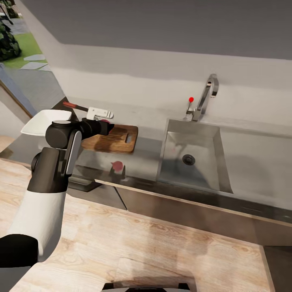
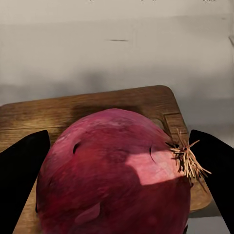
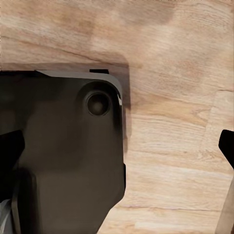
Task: In the kitchen, take the Vidalia onion out of the sink, dice it on the chopping board with the paring knife, put the diced onion into the bowl on the countertop, then place both the paring knife and the chopping board into the sink.
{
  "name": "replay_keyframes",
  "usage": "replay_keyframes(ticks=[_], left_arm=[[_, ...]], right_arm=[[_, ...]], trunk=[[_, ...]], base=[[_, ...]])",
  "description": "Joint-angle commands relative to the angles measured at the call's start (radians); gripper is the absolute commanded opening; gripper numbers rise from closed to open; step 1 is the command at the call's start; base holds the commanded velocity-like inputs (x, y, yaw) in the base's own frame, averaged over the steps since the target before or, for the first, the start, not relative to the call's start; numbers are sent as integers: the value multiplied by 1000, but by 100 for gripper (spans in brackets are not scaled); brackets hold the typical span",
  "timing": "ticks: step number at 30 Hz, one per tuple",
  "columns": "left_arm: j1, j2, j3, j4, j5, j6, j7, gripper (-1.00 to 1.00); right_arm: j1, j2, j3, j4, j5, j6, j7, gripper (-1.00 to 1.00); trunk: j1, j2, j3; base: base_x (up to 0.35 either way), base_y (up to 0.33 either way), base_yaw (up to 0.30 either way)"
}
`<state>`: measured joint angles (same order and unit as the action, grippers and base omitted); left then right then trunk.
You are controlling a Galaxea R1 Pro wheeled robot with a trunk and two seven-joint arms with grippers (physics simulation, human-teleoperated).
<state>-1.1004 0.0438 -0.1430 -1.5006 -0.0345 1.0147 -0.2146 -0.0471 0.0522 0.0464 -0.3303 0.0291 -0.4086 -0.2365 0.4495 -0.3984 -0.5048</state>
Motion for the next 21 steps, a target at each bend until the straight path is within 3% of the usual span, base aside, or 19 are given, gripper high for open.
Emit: replay_keyframes(ticks=[1,7,21], left_arm=[[-1,1,-1,-1,-4,4,-3,-100],[-1,1,-1,0,-4,4,-3,-100],[-1,2,-1,4,-2,4,-3,-100]], right_arm=[[0,0,5,0,3,-1,-9,100],[0,0,4,0,3,-1,-9,100],[0,1,4,0,0,1,-10,100]], trunk=[[1,-2,-1],[1,-2,-1],[1,-2,-11]], base=[[59,0,0],[111,0,0],[6,0,0]])
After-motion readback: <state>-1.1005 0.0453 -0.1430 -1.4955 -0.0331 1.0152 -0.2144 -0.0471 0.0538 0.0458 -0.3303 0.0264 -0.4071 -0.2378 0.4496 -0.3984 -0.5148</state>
